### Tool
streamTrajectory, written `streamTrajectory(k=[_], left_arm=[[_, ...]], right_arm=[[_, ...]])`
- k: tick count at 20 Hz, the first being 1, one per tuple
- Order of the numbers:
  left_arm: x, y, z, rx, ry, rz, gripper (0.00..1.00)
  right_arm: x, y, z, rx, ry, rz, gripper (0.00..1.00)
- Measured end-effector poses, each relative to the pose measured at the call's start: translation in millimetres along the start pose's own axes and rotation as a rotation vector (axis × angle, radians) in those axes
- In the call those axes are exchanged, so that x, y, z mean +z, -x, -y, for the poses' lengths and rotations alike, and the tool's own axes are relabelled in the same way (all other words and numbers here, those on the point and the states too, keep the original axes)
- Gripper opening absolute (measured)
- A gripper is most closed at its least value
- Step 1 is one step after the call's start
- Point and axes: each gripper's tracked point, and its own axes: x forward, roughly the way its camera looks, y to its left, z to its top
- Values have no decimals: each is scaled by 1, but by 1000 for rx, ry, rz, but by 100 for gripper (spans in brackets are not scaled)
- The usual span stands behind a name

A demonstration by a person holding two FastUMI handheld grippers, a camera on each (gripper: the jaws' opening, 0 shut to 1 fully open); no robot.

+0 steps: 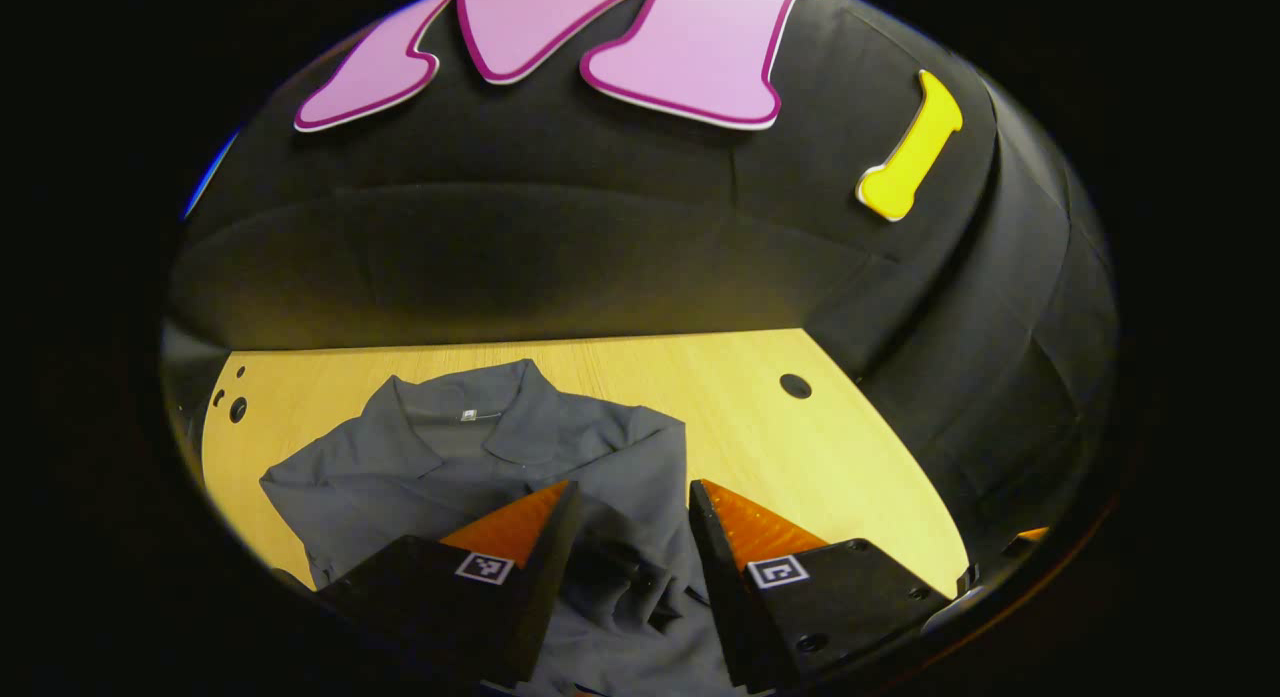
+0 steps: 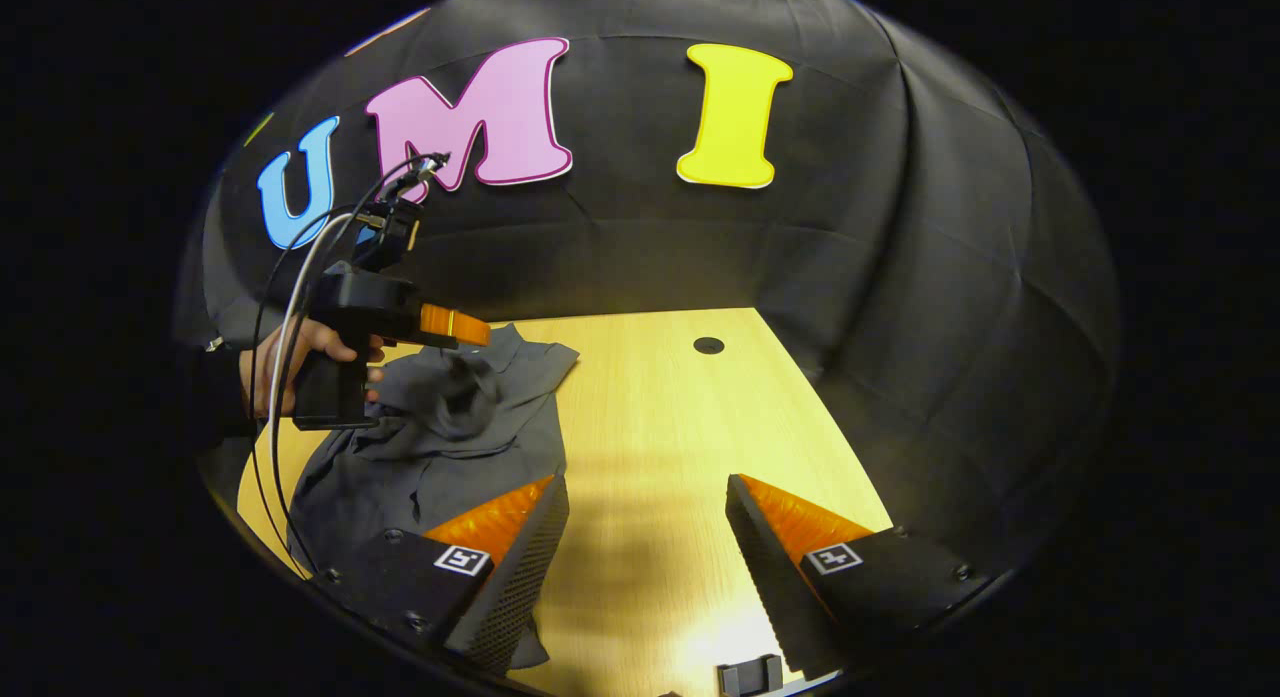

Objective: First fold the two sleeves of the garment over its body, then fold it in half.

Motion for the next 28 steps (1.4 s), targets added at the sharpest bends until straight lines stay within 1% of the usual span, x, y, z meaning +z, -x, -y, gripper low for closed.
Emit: streamTrajectory(k=[1,2,3,4,5,8,9,10,13,15,17,18,19,20,22,25,28], left_arm=[[-1,8,-4,6,-4,6,73],[-3,18,-10,16,-16,8,79],[-5,27,-17,31,-34,16,79],[-7,38,-27,48,-48,30,86],[-11,55,-34,56,-58,41,95],[-32,104,-62,77,-73,64,96],[-42,121,-72,89,-75,65,92],[-53,137,-83,102,-79,61,96],[-92,182,-114,154,-98,47,96],[-124,208,-131,179,-81,15,96],[-160,234,-148,208,-42,-25,96],[-177,245,-156,222,-26,-40,92],[-196,253,-164,237,-13,-59,92],[-216,261,-172,256,-3,-84,96],[-252,274,-186,292,20,-140,96],[-292,288,-192,313,87,-197,96],[-321,292,-199,334,104,-239,96]], right_arm=[[-1,-1,-3,8,-6,-3,98],[-5,-3,-9,20,-19,-15,98],[-8,-3,-16,32,-33,-31,98],[-12,-5,-23,45,-44,-45,98],[-16,-5,-30,55,-45,-59,99],[-32,-2,-48,65,-21,-99,99],[-39,-2,-55,78,-18,-124,99],[-48,-1,-62,89,-17,-149,99],[-71,-1,-81,109,-22,-210,99],[-86,0,-95,120,-32,-250,99],[-99,-3,-102,120,-30,-286,99],[-105,-2,-106,118,-28,-297,99],[-111,-3,-109,117,-30,-313,99],[-118,-3,-114,133,-40,-331,99],[-133,0,-128,164,-50,-372,100],[-155,-2,-125,141,-2,-408,99],[-175,0,-121,109,30,-441,99]])
